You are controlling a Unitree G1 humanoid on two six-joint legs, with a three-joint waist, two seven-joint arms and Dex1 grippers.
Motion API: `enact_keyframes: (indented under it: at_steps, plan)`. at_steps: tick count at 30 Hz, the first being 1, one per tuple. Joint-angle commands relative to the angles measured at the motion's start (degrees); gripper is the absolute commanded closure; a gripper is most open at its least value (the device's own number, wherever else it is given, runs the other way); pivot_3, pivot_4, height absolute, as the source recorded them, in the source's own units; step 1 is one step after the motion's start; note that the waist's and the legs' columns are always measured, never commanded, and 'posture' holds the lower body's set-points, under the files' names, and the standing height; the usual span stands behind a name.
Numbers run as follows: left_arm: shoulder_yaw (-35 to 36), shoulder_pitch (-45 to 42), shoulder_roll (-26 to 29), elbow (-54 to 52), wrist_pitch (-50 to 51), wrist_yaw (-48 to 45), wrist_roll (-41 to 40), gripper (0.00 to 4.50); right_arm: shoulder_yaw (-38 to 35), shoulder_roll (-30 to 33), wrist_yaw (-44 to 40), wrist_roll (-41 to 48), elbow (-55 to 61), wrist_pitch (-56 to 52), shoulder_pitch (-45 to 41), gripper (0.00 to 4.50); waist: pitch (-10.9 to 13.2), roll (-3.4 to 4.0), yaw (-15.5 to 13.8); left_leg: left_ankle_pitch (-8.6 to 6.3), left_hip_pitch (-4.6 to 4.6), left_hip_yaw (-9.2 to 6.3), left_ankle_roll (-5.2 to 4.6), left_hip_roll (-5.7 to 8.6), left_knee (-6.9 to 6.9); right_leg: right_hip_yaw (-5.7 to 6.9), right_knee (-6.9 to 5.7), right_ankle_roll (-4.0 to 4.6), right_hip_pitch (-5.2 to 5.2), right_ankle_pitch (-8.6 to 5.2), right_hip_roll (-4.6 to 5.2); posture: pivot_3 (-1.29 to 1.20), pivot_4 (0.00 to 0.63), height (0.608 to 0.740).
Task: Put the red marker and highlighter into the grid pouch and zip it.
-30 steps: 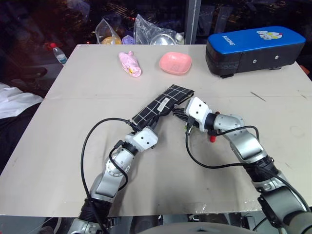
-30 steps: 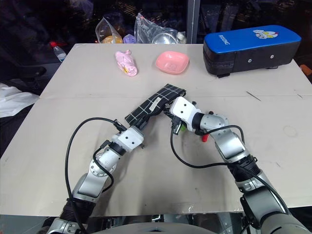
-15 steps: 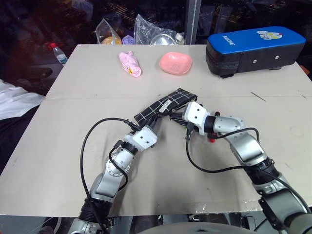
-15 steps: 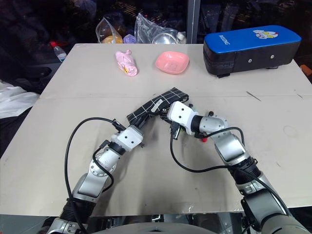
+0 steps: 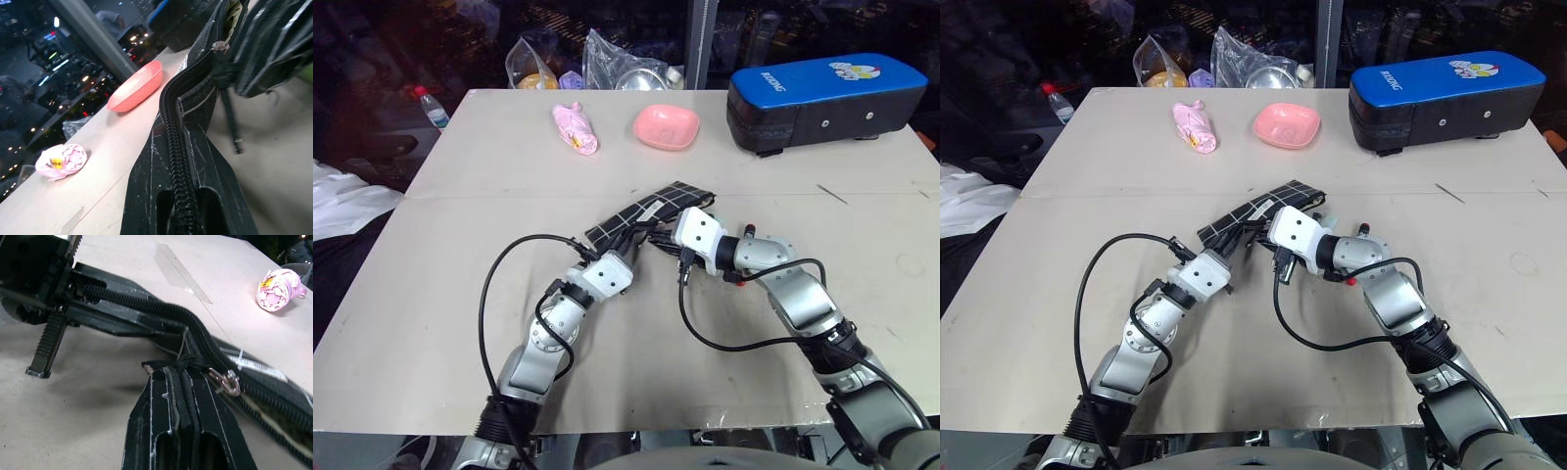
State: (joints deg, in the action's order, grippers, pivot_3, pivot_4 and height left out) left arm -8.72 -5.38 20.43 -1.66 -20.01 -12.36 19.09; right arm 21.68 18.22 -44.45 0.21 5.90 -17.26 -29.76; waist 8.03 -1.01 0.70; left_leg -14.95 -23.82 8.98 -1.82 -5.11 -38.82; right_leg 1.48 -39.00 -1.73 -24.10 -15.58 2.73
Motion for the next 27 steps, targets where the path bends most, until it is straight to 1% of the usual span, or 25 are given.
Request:
enact_keyframes:
  at_steps: [1,5,10,13,16,17,18,19,20,21,22,24,27]
  plan:
    - [-1.1,0.0,0.2,-3.0,-1.1,-0.7,0.3,4.5,0.6,-1.0,-0.8,0.3,1.4,1.6,-2.0,4.48,0.0,0.0,0.0,0.0,0.0,0.0,0.0,0.0,0.0,0.0,0.0,0.0,0.0,0.0,0.0,0.0,0.15,0.717]
    - [-1.8,0.0,0.3,-2.6,-1.1,-1.4,0.1,4.5,2.1,-1.4,-2.5,0.2,1.3,2.7,-2.8,4.48,0.0,0.0,0.0,0.0,0.0,-0.02,0.0,0.0,-0.01,0.01,-0.01,0.0,0.0,0.0,-0.01,0.0,0.15,0.717]
    - [-1.7,-0.1,0.2,-2.4,-0.8,-1.6,0.1,4.5,3.6,-0.4,-6.3,1.2,2.3,3.3,-2.3,4.48,0.0,0.0,0.0,0.0,0.0,-0.02,0.0,0.0,-0.03,0.01,-0.01,0.0,0.01,0.0,0.0,0.0,0.15,0.717]
    - [-1.5,-0.1,0.1,-2.3,-0.6,-1.6,0.0,4.5,4.2,0.7,-9.3,2.7,3.9,1.6,-1.4,4.48,0.0,0.0,-0.1,-0.01,0.0,-0.05,-0.01,0.0,-0.08,0.04,-0.01,0.0,0.05,0.0,0.0,0.0,0.15,0.717]
    - [-1.5,-0.1,0.0,-2.2,-0.5,-1.6,-0.1,4.5,3.7,1.4,-10.6,3.7,5.0,-0.3,-1.0,4.48,0.0,0.0,-0.1,-0.01,0.0,-0.08,-0.01,0.0,-0.1,0.05,-0.01,0.0,0.07,0.0,0.0,0.0,0.15,0.717]
    - [-1.5,0.0,0.0,-2.2,-0.4,-1.6,-0.1,4.5,3.4,1.8,-11.1,4.1,5.4,-1.3,-1.0,3.95,0.0,0.0,-0.1,-0.01,0.0,-0.09,-0.01,0.0,-0.1,0.06,-0.01,0.0,0.07,0.0,0.0,0.0,0.15,0.717]
    - [-1.5,0.0,0.0,-2.2,-0.4,-1.6,-0.1,4.5,3.1,2.0,-11.3,4.5,5.7,-2.1,-1.0,3.7,0.0,0.0,0.0,-0.01,0.0,-0.11,-0.01,-0.01,-0.11,0.08,-0.01,0.0,0.08,0.0,-0.01,0.0,0.15,0.717]
    - [-1.4,0.1,0.0,-2.3,-0.4,-1.6,-0.2,4.5,1.8,2.4,-10.6,4.8,6.2,-2.6,-0.5,3.31,0.0,0.0,0.0,-0.01,0.0,-0.12,-0.01,-0.01,-0.11,0.08,-0.01,0.0,0.08,0.0,-0.01,0.0,0.15,0.717]
    - [-1.3,0.1,0.0,-2.4,-0.4,-1.7,-0.2,4.5,0.8,2.7,-9.9,4.9,6.6,-2.9,-0.1,3.0,0.0,0.0,0.0,-0.01,0.0,-0.12,-0.01,-0.01,-0.11,0.08,-0.02,0.01,0.08,0.0,-0.01,0.0,0.15,0.717]
    - [-1.1,0.2,0.1,-2.5,-0.3,-1.7,-0.5,4.5,-0.7,3.3,-9.1,5.3,7.4,-3.6,0.6,2.92,0.0,0.0,-0.2,-0.01,0.0,-0.13,-0.01,-0.01,-0.11,0.09,-0.01,0.01,0.08,0.0,-0.01,0.0,0.15,0.717]
    - [-0.7,0.2,0.2,-2.6,-0.1,-1.7,-0.9,4.5,-2.4,4.5,-8.9,6.2,8.8,-5.1,1.6,2.35,0.0,0.0,-0.3,-0.01,-0.01,-0.14,-0.01,-0.01,-0.12,0.11,0.0,0.01,0.09,0.0,0.0,0.0,0.15,0.717]
    - [0.0,0.3,0.4,-2.9,0.2,-1.9,-1.7,4.5,-6.4,6.1,-8.3,9.3,11.5,-8.1,4.3,1.49,0.0,0.0,-0.5,-0.02,-0.03,-0.17,-0.03,0.0,-0.19,0.14,0.02,0.01,0.15,0.0,0.03,0.0,0.15,0.717]
    - [0.9,0.4,0.7,-3.6,0.5,-2.4,-3.2,4.5,-11.7,5.9,-4.3,11.3,13.5,-8.6,7.8,1.49,0.0,0.0,-0.5,-0.03,-0.01,-0.23,-0.05,0.0,-0.26,0.16,0.03,0.01,0.24,0.0,0.04,0.0,0.15,0.717]
